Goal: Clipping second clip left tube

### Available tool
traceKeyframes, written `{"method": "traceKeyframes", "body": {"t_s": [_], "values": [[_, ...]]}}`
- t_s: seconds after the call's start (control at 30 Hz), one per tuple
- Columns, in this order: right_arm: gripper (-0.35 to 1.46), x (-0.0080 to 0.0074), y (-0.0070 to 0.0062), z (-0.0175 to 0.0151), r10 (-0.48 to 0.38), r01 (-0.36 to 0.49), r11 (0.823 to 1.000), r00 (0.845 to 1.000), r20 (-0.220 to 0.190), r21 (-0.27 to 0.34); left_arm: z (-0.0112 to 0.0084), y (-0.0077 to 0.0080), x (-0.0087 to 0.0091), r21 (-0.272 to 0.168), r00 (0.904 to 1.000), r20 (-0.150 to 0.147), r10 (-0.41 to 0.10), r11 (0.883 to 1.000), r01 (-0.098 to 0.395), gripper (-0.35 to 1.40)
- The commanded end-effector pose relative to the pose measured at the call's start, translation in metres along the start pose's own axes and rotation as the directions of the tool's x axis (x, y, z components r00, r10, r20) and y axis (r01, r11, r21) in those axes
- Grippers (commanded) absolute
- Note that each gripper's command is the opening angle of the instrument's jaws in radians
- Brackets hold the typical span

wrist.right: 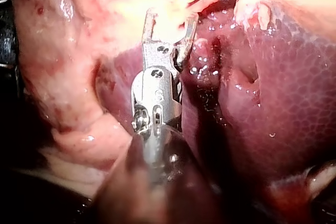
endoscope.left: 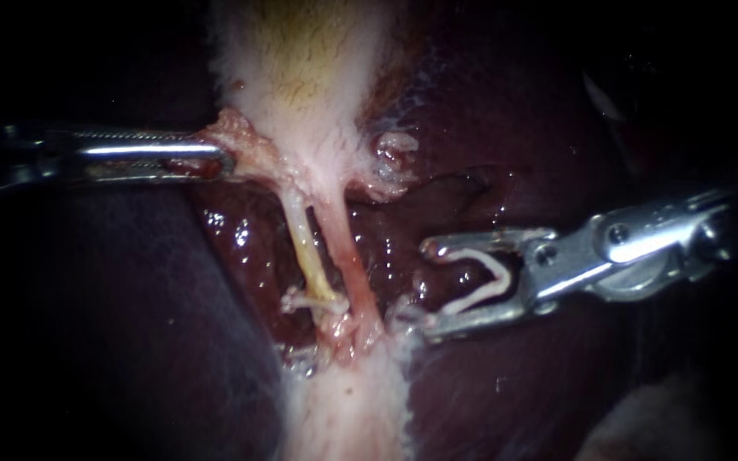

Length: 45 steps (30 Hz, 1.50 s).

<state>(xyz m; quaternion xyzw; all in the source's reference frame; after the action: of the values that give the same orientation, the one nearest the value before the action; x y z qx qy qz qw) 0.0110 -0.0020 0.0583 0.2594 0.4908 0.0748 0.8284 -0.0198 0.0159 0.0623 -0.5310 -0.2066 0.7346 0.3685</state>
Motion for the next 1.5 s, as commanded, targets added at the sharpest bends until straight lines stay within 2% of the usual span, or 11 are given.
{"method": "traceKeyframes", "body": {"t_s": [0.03, 0.27, 0.67, 1.0, 1.27, 1.37, 1.5], "values": [[0.5, 0.0001, 0.0, 0.0005, 0.002, -0.002, 1.0, 1.0, 0.001, 0.002, 0.0, 0.0, 0.0, 0.001, 1.0, 0.0, 0.0, 1.0, 0.0, -0.35], [0.5, 0.0006, 0.0005, 0.0038, 0.036, -0.036, 0.999, 0.999, -0.001, 0.023, 0.0001, 0.0, -0.0001, 0.001, 1.0, 0.0, 0.0, 1.0, 0.0, -0.35], [0.49, -0.0003, 0.002, 0.0075, 0.08, -0.08, 0.995, 0.997, 0.001, 0.057, 0.0001, 0.0001, -0.0001, 0.002, 1.0, 0.0, 0.0, 1.0, 0.0, -0.35], [0.49, -0.0024, 0.0033, 0.0097, 0.101, -0.101, 0.993, 0.995, 0.005, 0.055, 0.0001, 0.0001, -0.0001, 0.002, 1.0, 0.0, 0.0, 1.0, 0.0, -0.35], [0.49, -0.0041, 0.0049, 0.01, 0.108, -0.108, 0.993, 0.994, 0.016, 0.054, 0.0002, 0.0001, -0.0001, 0.002, 1.0, 0.0, 0.0, 1.0, 0.0, -0.35], [0.49, -0.0045, 0.0055, 0.01, 0.108, -0.109, 0.993, 0.994, 0.03, 0.044, 0.0002, 0.0001, -0.0001, 0.002, 1.0, 0.0, 0.0, 1.0, 0.0, -0.35], [0.49, -0.0048, 0.0062, 0.0099, 0.109, -0.11, 0.993, 0.994, 0.029, 0.037, 0.0002, 0.0001, -0.0001, 0.002, 1.0, 0.0, 0.0, 1.0, 0.0, -0.35]]}}
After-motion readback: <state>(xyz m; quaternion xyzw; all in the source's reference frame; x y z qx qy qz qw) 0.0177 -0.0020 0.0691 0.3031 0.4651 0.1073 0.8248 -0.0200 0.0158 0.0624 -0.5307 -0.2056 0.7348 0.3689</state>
